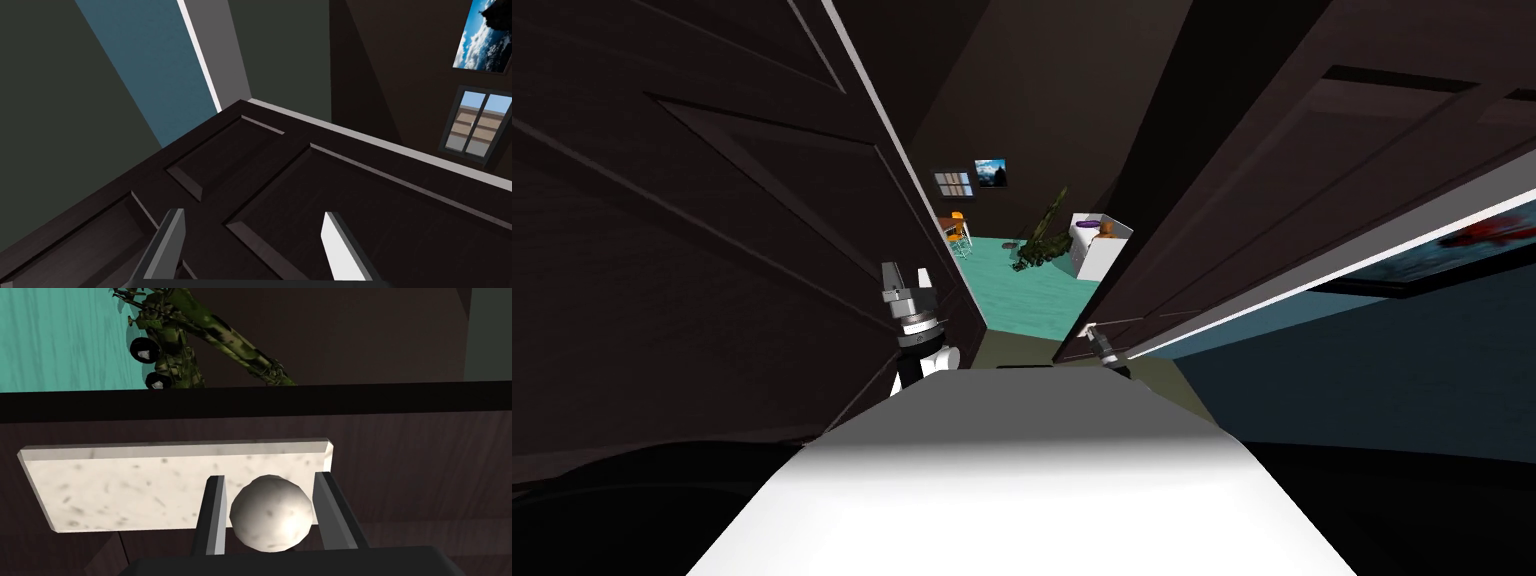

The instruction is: Pull the door open

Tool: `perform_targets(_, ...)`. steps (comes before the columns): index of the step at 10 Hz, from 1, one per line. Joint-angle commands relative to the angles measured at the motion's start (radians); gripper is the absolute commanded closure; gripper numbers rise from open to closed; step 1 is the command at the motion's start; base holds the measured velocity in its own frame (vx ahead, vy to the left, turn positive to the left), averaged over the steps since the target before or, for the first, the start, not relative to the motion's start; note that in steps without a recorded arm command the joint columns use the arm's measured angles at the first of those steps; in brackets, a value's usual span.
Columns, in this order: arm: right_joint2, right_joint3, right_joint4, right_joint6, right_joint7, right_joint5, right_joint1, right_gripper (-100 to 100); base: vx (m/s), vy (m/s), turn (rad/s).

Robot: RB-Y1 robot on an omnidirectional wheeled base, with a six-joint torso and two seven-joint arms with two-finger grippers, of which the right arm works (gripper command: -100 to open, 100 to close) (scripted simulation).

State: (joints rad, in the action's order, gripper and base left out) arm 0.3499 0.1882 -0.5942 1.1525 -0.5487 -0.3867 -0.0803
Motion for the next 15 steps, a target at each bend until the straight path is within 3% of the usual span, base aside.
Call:
perform_targets(1,0.016,0.007,-0.007,0.029,-0.017,-0.011,-0.024,100,-0.196,-0.108,0.169)
perform_targets(3,0.028,0.011,-0.004,0.059,-0.029,-0.023,-0.041,100,-0.199,-0.057,0.115)
perform_targets(4,0.022,0.005,0.016,0.059,-0.022,-0.021,-0.022,100,-0.089,-0.019,0.003)
perform_targets(5,0.028,0.010,0.028,0.081,-0.027,-0.032,-0.031,100,-0.139,-0.070,0.191)
perform_targets(12,0.054,0.040,0.072,0.167,-0.042,-0.068,-0.048,100,-0.225,-0.098,0.174)
perform_targets(15,0.051,0.036,0.089,0.168,-0.042,-0.075,-0.037,100,-0.183,-0.077,0.141)
